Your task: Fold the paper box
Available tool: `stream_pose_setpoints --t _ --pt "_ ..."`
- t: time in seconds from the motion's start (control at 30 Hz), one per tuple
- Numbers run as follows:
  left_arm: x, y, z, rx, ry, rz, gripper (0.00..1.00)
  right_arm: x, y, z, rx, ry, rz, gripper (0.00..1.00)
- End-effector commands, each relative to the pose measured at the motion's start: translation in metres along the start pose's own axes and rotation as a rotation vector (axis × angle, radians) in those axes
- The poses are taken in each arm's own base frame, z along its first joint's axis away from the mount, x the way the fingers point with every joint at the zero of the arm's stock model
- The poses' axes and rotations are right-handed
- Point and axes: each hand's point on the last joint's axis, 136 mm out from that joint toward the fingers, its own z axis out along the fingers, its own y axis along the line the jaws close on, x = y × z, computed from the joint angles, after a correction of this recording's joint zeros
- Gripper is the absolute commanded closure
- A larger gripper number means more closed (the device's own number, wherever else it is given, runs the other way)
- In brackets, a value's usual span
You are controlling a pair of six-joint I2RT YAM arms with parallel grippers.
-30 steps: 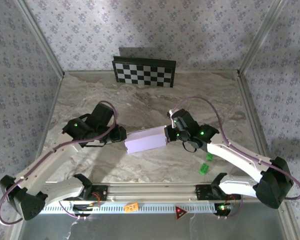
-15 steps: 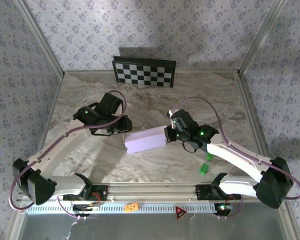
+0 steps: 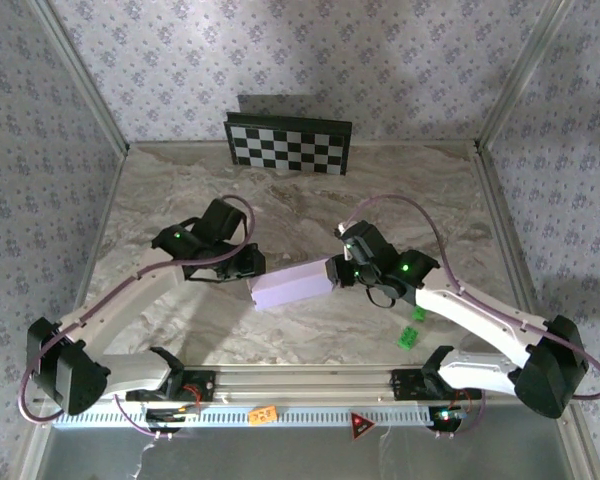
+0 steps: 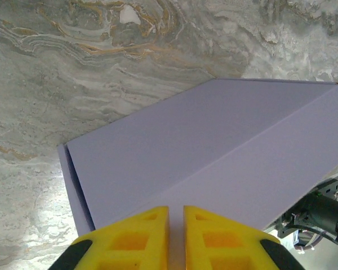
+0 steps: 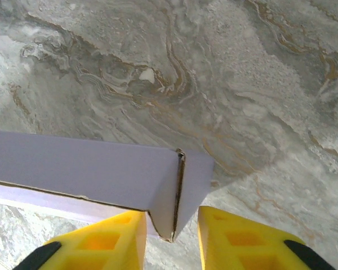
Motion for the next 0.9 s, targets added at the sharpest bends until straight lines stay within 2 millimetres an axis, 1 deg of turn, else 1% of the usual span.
stream_pose_setpoints --t 0.0,0.1,0.23,0.33,0.4,0.47,0.6,0.7,0.73,0.87 --pt "0.007 0.005 0.0 0.005 0.01 -0.029 0.84 -0.016 0.006 -0.024 -0.008 -0.041 0.012 0.66" --pt "0.009 0.008 0.003 0.001 0.011 -0.036 0.84 -0.028 0.015 -0.034 -0.035 -0.074 0.008 0.65" --pt "0.011 0.011 0.005 -0.005 0.012 -0.04 0.84 -0.043 0.036 -0.041 -0.112 -0.102 0.004 0.67" --pt "0.011 0.012 0.006 -0.007 0.009 -0.042 0.84 -0.049 0.05 -0.036 -0.163 -0.1 0.007 0.7" --pt "0.011 0.012 0.006 -0.007 0.008 -0.04 0.84 -0.05 0.056 -0.029 -0.186 -0.092 0.01 0.72" --pt "0.011 0.013 0.007 -0.01 0.008 -0.042 0.84 -0.044 0.056 -0.017 -0.187 -0.071 0.011 0.74" --pt "0.011 0.016 0.008 -0.024 0.009 -0.04 0.84 -0.015 0.045 0.009 -0.165 0.005 0.042 0.78" --pt "0.011 0.018 0.008 -0.035 0.009 -0.038 0.84 0.003 0.035 0.022 -0.142 0.033 0.067 0.79" --pt "0.01 0.018 0.008 -0.037 0.006 -0.038 0.84 0.007 0.032 0.026 -0.133 0.036 0.071 0.79" --pt "0.001 0.012 -0.003 -0.034 -0.029 -0.023 0.84 0.003 0.027 0.029 -0.115 0.018 0.074 0.8"
